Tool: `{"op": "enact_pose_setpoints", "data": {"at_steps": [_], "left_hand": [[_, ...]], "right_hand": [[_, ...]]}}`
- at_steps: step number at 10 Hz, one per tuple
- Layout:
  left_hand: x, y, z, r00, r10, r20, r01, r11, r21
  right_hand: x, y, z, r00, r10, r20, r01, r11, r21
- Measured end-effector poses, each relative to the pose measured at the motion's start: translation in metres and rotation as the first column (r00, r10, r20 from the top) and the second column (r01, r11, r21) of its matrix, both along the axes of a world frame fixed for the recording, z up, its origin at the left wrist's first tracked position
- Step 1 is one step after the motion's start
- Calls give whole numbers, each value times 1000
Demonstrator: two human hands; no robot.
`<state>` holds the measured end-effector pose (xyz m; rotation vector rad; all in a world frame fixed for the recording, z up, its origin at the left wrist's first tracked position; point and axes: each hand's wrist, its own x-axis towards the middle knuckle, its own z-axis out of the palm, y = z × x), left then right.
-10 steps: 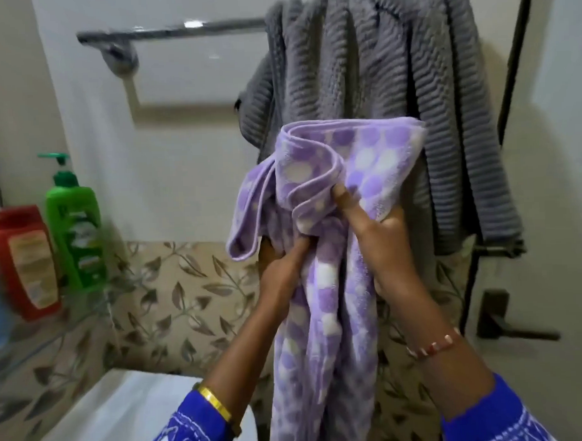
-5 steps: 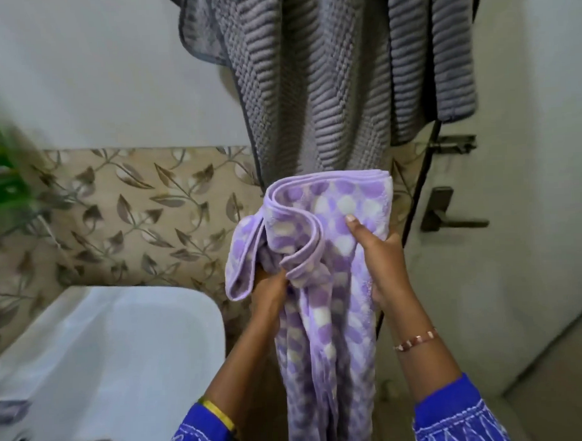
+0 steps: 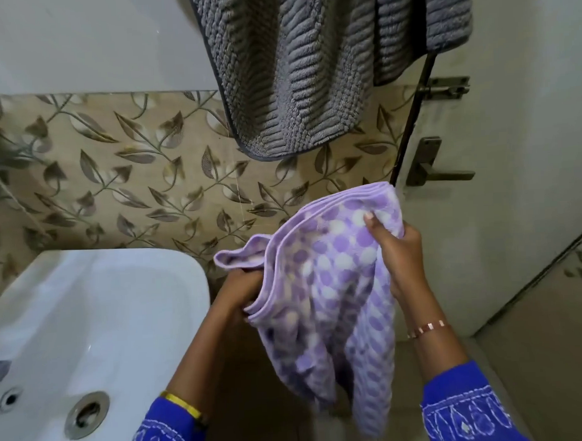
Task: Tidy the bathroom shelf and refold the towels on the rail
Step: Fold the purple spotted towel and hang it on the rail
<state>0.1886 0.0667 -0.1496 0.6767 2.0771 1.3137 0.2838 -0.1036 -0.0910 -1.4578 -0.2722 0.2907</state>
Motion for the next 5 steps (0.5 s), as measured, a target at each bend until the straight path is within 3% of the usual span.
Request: {"op": "enact_pose_setpoints", "data": {"at_steps": [1, 2, 3, 4, 5], "left_hand": [[-42, -9, 16, 498, -825, 268, 831, 542, 123], [-56, -22, 30, -7, -952, 307, 998, 12, 62], [-44, -33, 38, -80, -990, 113, 967, -50, 249], [-40, -40, 33, -242, -970, 21, 926, -225, 304], [-40, -35, 37, -251, -968, 23, 931, -235, 280]], "right_hand": [[0, 2, -2, 998, 43, 34, -41, 997, -64], [-4, 5, -1, 977, 197, 75, -189, 977, -102], [-8, 8, 6, 934, 330, 137, -306, 937, -167], [-5, 7, 14, 878, 443, 180, -401, 888, -227], [-1, 5, 20, 861, 477, 178, -433, 870, -236]]}}
